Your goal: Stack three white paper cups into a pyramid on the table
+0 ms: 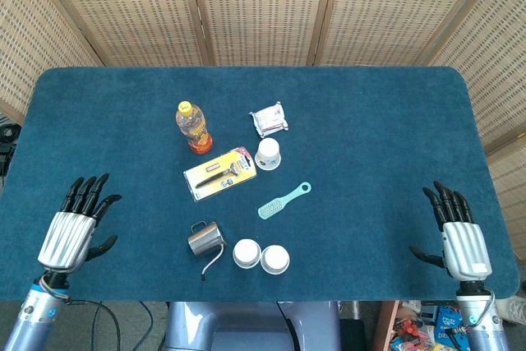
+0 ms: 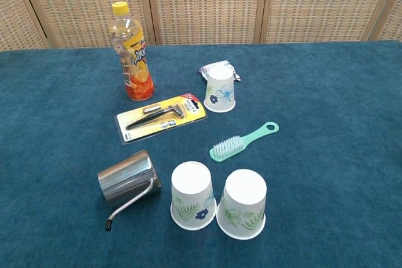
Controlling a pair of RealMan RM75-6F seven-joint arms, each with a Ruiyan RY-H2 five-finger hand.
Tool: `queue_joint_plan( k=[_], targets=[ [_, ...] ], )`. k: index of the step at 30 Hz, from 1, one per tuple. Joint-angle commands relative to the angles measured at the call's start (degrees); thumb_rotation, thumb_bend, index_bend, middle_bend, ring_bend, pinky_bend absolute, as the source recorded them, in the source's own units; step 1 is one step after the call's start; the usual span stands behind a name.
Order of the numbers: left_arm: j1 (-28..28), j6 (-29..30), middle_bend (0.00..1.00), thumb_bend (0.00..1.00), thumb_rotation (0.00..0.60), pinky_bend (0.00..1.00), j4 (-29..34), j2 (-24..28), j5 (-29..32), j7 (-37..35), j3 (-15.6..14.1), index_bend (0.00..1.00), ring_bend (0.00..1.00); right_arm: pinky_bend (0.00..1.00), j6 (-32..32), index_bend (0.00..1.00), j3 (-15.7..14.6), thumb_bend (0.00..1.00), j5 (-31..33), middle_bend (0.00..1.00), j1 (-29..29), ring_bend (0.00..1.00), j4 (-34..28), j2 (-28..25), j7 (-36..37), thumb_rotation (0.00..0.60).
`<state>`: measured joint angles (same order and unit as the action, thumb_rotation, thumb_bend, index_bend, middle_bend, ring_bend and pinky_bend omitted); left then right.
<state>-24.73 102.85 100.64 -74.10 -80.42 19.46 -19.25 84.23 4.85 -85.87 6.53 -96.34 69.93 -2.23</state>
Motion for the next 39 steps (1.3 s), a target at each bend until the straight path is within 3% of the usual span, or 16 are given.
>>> queue_joint_plan(
  k=[1,7,13,20,26,30,39],
  targets=[
    [3.72,0.92,0.00,0.23,0.600,0.00,-3.83,-0.84,-1.95,-2.78,-0.06,0.23,0.00,0.00,0.01,0.07,-0.13,0.07,-0.64,0.00,0.30,0.00,0.13,0.57,-1.13,0.600],
    [6.81,-0.56,0.00,0.23,0.600,0.00,-8.15,-1.67,-2.58,-4.57,1.57,0.23,0.00,0.00,-3.05,0.07,0.73,0.07,-0.68,0.00,2.93,0.00,-1.25,1.60,-4.57,0.600],
    [8.31,-2.48,0.00,0.23,0.600,0.00,-10.05,-1.70,-2.65,-6.44,3.92,0.23,0.00,0.00,-9.38,0.07,5.27,0.07,0.92,0.00,9.80,0.00,-6.17,2.68,-12.56,0.600],
    [9.56,-5.24,0.00,0.22,0.600,0.00,-10.96,-1.84,-3.77,-7.23,6.64,0.23,0.00,0.00,-19.16,0.07,11.59,0.07,9.64,0.00,20.56,0.00,-8.54,8.47,-23.00,0.600],
    [10.31,-8.13,0.00,0.23,0.600,0.00,-12.01,-1.83,-4.20,-8.69,8.71,0.23,0.00,0.00,-24.75,0.08,15.54,0.07,18.85,0.00,29.85,0.00,-4.34,16.37,-30.02,0.600],
    [10.85,-9.83,0.00,0.23,0.600,0.00,-12.98,-1.80,-3.98,-9.79,9.97,0.23,0.00,0.00,-27.38,0.13,17.74,0.07,25.03,0.00,35.69,0.00,0.83,21.35,-32.91,0.600],
    [11.38,-13.17,0.00,0.23,0.600,0.00,-14.53,-1.79,-3.24,-11.86,12.22,0.23,0.00,0.00,-31.45,0.13,20.60,0.07,34.07,0.00,44.70,0.00,12.67,27.72,-35.04,0.600]
  ],
)
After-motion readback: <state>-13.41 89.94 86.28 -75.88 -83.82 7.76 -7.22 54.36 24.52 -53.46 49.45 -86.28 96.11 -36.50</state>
